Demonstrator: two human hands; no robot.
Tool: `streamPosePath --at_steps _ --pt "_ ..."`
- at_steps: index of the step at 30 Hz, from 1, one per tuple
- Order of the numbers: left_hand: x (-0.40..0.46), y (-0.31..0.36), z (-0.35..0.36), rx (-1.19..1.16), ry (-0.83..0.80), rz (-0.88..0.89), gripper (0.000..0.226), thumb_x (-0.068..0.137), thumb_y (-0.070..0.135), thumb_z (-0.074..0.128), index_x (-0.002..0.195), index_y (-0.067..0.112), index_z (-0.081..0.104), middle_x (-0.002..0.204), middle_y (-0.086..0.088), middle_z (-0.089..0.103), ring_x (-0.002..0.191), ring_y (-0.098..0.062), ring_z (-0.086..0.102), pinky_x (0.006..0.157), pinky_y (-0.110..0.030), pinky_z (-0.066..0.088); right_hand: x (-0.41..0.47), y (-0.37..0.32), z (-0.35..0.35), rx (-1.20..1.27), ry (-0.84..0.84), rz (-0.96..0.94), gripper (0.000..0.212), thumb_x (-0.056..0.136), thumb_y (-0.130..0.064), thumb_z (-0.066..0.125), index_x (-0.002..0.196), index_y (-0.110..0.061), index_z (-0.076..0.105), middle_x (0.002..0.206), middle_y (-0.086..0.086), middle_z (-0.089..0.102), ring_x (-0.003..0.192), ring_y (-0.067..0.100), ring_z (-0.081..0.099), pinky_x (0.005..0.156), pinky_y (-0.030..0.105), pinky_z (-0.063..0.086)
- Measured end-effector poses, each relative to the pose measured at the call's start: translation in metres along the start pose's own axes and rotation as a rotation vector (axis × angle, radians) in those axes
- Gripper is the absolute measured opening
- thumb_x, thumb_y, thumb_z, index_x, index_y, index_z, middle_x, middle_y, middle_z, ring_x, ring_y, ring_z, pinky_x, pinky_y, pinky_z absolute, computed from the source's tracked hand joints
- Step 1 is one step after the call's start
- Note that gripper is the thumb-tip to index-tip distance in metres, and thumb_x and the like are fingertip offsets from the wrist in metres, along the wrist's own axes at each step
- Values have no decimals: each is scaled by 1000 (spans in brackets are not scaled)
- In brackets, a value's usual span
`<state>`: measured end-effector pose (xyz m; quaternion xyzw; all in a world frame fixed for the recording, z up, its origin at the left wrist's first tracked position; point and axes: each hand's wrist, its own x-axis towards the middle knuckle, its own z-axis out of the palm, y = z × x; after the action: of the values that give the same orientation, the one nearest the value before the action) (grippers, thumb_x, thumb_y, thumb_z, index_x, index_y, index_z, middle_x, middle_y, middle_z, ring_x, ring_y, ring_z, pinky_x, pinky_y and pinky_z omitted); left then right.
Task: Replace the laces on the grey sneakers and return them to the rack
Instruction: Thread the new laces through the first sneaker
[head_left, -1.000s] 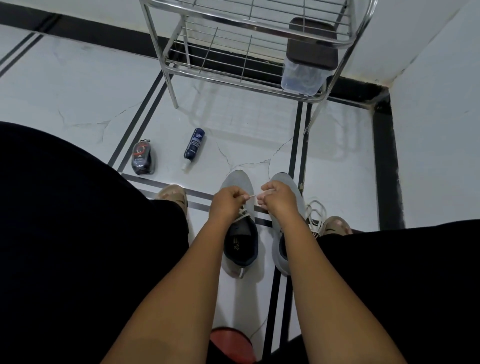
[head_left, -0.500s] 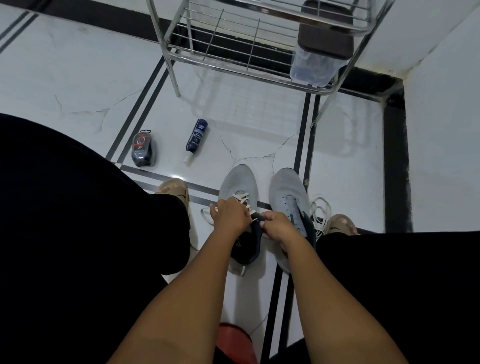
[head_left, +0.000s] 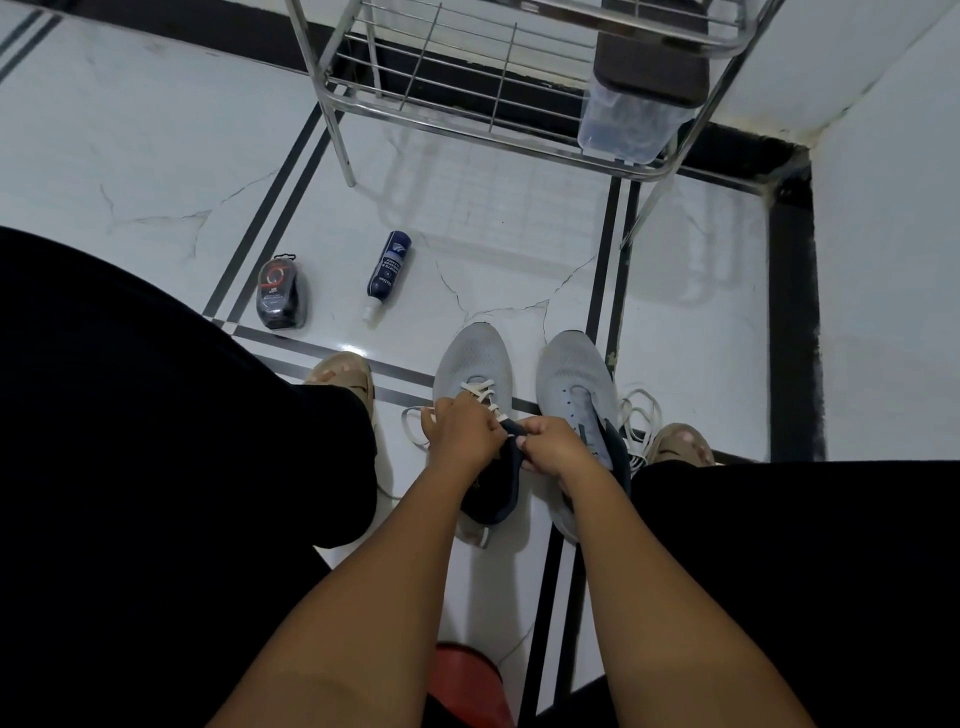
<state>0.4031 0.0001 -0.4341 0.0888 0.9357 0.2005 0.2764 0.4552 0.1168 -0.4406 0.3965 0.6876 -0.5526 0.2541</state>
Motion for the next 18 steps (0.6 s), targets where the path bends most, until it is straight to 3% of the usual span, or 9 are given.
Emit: streamPosePath --at_steps 2,7,12,15,18 --pt "-2 1 0 -3 38 -16 11 80 30 64 73 25 71 105 3 59 113 -25 47 108 -45 26 1 1 1 -2 -1 0 29 95 1 45 109 -8 68 97 13 63 94 23 57 88 36 53" --pt "-4 0 11 99 116 46 18 85 31 60 95 21 72 115 4 55 122 -23 40 117 -49 7 -1 -2 2 66 -18 30 28 95 2 45 110 -2 67 101 15 63 96 23 59 89 37 52" --pt "-4 1 10 96 134 80 18 86 35 62 92 21 73 115 1 56 118 -25 42 114 -47 18 -8 -2 -1 505 -54 194 29 94 2 40 108 -3 64 99 10 69 84 16 65 80 27 54" --pt "-10 -2 11 84 161 110 19 85 28 57 98 20 69 120 1 52 120 -24 42 113 -47 21 -5 2 4 497 28 152 25 94 4 42 110 1 61 106 19 67 81 17 63 75 25 55" --pt "-24 -11 12 62 295 50 30 84 18 54 114 14 52 127 -6 44 116 -27 45 100 -43 37 -4 -6 7 508 83 147 24 95 0 42 114 0 57 104 16 64 79 18 63 61 24 55"
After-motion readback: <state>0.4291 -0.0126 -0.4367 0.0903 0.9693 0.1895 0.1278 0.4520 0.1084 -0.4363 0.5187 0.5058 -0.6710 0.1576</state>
